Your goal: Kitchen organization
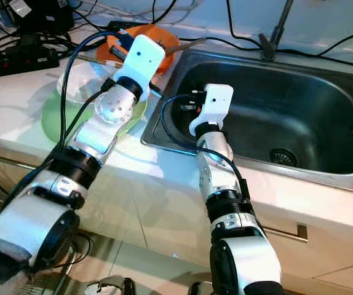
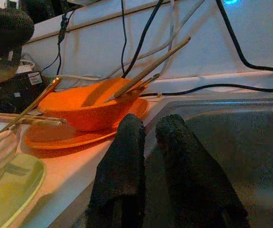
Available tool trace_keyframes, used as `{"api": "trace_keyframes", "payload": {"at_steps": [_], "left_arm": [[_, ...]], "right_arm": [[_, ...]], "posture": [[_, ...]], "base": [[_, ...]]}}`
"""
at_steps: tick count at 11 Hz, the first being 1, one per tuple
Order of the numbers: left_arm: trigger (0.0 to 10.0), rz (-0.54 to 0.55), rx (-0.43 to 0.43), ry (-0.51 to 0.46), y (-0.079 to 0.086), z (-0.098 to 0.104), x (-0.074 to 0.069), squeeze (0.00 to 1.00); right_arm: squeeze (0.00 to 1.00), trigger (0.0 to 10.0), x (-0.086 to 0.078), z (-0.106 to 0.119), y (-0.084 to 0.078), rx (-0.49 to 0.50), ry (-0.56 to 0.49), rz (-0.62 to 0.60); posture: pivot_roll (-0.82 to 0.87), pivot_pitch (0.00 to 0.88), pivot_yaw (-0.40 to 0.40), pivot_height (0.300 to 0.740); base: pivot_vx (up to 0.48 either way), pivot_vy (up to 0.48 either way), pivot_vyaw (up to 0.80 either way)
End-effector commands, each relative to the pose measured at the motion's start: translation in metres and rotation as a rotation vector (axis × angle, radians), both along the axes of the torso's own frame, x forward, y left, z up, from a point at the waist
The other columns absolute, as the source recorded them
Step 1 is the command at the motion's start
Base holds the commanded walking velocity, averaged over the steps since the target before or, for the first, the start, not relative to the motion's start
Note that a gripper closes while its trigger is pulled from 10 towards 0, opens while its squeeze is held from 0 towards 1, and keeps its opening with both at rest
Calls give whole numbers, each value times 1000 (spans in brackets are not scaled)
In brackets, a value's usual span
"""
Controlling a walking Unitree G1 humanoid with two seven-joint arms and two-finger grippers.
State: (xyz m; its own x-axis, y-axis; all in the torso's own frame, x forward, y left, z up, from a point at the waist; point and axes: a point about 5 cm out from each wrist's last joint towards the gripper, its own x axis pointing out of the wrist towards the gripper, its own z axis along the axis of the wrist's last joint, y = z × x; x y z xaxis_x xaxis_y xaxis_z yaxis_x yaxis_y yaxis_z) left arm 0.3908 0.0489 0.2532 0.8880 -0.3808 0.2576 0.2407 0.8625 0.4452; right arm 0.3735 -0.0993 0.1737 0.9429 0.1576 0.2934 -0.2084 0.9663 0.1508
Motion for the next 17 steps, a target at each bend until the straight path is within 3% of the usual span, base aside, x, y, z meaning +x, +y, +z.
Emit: {"api": "trace_keyframes", "payload": {"at_steps": [1,2,4,5,6,7,8,9,11,13,15,16,17], "left_arm": [[10000,-29,-35,1,-2,8,-3,0],[10000,-45,-56,-22,-2,19,-8,0],[10000,-84,-98,-172,-3,53,-21,0],[10000,-149,-137,-292,-8,81,-38,0],[10000,-186,-172,-329,-10,93,-46,0],[10000,-310,-339,-330,-14,106,-59,0],[10000,-382,-475,-261,-13,102,-62,0],[10000,-422,-528,-224,-12,98,-64,0],[10000,-479,-596,-175,-7,89,-69,0],[10000,-497,-648,-127,3,80,-70,0],[10000,-515,-687,-95,9,77,-72,0],[10000,-524,-712,-78,10,77,-72,0],[10000,-526,-725,-62,10,75,-71,0]], "right_arm": [[0,10000,1,0,2,4,6,12],[0,10000,1,0,2,3,7,15],[0,10000,1,0,3,-1,8,21],[0,10000,1,0,3,0,8,22],[0,10000,2,0,2,0,7,22],[0,10000,2,1,2,-2,4,22],[0,10000,3,5,1,0,-10,23],[1000,10000,3,8,-2,4,-21,19],[1000,10000,1,21,-12,-20,-90,47],[1000,10000,-1,30,-33,-86,-137,45],[1000,10000,-10,40,-40,-186,-202,163],[910,10000,-15,44,-46,-216,-220,231],[0,10000,-20,44,-50,-240,-223,283]], "posture": [[126,62,15,740],[127,61,13,740],[132,58,10,740],[134,56,9,740],[134,57,9,740],[132,53,8,740],[129,53,9,740],[128,50,9,740],[126,42,13,740],[117,28,22,740],[112,20,30,740],[106,16,33,740],[99,9,39,740]], "base": [[0,0,0],[0,0,0],[0,0,0],[0,0,0],[0,0,0],[0,0,0],[0,0,0],[0,0,0],[0,0,0],[0,0,0],[0,0,0],[0,0,0],[0,0,0]]}}
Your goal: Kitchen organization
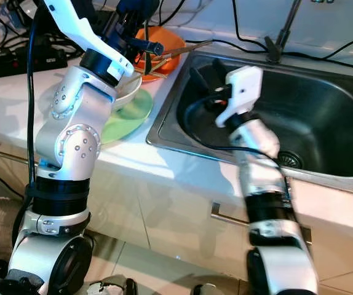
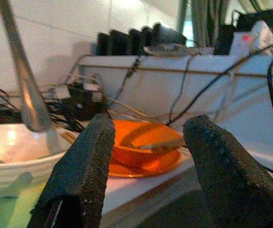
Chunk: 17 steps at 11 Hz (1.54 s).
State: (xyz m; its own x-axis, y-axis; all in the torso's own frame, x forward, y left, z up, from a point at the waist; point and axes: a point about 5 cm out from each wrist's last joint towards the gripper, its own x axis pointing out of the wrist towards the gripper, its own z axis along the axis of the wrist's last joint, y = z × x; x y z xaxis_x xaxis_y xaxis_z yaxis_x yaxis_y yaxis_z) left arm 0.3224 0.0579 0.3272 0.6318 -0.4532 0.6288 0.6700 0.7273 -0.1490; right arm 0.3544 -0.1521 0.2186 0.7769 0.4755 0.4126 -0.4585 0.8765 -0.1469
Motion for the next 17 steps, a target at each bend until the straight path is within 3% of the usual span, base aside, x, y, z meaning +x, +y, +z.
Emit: {"api": "trace_keyframes", "payload": {"at_steps": [1,5,8,13,17], "left_arm": [[10000,-21,0,-6,1,0,-3,0],[10000,-87,14,24,-10,-12,-6,0],[10000,-121,19,51,-16,-18,-7,0],[10000,-247,58,74,-38,-29,-16,0],[10000,-261,76,92,-39,-34,-16,0]], "right_arm": [[0,10000,-3,-1,3,-13,4,42],[0,10000,-20,1,17,0,18,233],[0,10000,-24,4,23,20,28,271],[0,10000,-22,2,35,31,45,264],[0,10000,-14,6,32,81,41,170]], "posture": [[97,8,42,740],[99,6,45,740],[100,18,42,740],[101,24,44,740],[105,29,48,740]], "base": [[0,0,0],[0,0,0],[0,0,0],[0,0,0],[0,0,0]]}}
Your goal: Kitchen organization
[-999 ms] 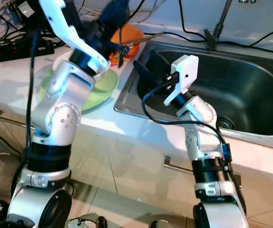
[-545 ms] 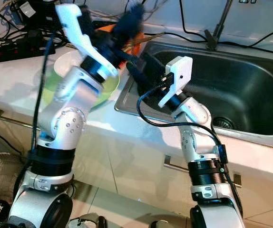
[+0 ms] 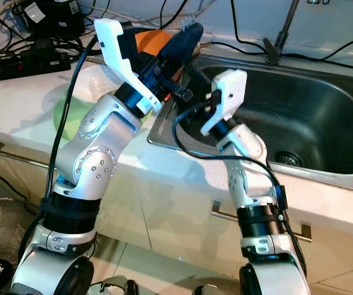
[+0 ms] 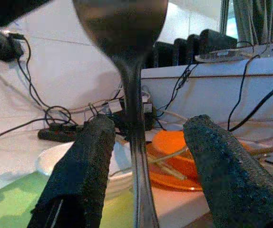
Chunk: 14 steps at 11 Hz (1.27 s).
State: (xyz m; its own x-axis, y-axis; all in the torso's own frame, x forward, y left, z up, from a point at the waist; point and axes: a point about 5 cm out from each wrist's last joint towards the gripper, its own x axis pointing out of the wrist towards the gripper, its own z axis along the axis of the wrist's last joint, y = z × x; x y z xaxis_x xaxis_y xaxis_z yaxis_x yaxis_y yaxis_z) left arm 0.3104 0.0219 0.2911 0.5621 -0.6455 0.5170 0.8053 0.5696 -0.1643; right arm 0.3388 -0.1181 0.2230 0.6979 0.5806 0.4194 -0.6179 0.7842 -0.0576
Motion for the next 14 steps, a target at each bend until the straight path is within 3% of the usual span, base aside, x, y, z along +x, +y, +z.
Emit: {"api": "trace_keyframes", "payload": {"at_steps": [1,2,14], "left_arm": [[10000,-28,-11,-5,-3,1,-4,0],[10000,-29,-9,-3,-4,0,-5,0],[10000,-15,-4,-1,-4,-1,-4,0]], "right_arm": [[0,10000,2,1,-2,8,-4,-18],[0,0,2,2,-2,19,-4,-20],[0,0,3,2,0,47,0,-30]], "posture": [[104,30,49,740],[104,30,49,740],[106,47,48,740]], "base": [[0,0,0],[0,0,0],[0,0,0]]}}
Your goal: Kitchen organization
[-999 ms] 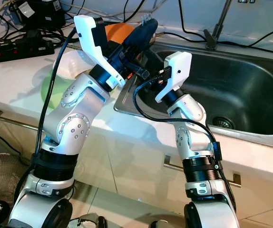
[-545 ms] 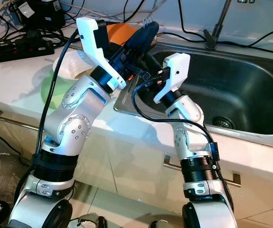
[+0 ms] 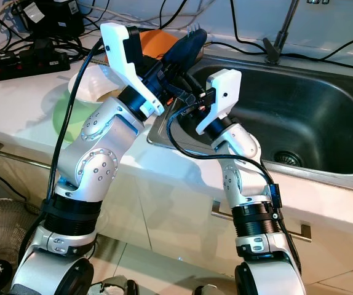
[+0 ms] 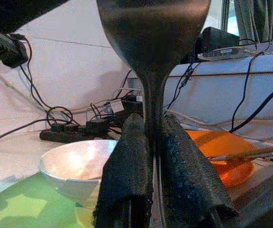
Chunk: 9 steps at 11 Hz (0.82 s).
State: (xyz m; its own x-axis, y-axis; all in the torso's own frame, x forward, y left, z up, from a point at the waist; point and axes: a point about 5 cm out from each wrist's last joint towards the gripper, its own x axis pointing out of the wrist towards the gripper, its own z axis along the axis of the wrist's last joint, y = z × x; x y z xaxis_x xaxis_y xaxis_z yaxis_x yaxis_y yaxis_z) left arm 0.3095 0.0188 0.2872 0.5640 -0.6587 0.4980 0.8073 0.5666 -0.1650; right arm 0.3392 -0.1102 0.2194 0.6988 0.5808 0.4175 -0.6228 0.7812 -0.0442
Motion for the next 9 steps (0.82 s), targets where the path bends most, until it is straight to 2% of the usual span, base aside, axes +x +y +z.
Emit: {"api": "trace_keyframes", "payload": {"at_steps": [1,2,3,9], "left_arm": [[10000,-6,-22,-14,-1,3,-3,0],[10000,0,-25,-12,0,3,-2,0],[10000,5,-27,-9,1,3,-2,1000],[10000,15,-26,17,2,-2,1,1000]], "right_arm": [[0,0,3,6,-8,39,-9,-36],[0,0,4,6,-9,40,-7,-40],[0,0,4,6,-9,41,-6,-44],[0,0,11,7,-12,62,8,-91]], "posture": [[106,47,48,740],[106,59,46,740],[106,63,45,740],[109,65,43,740]], "base": [[0,0,0],[0,0,0],[0,0,0],[0,0,0]]}}
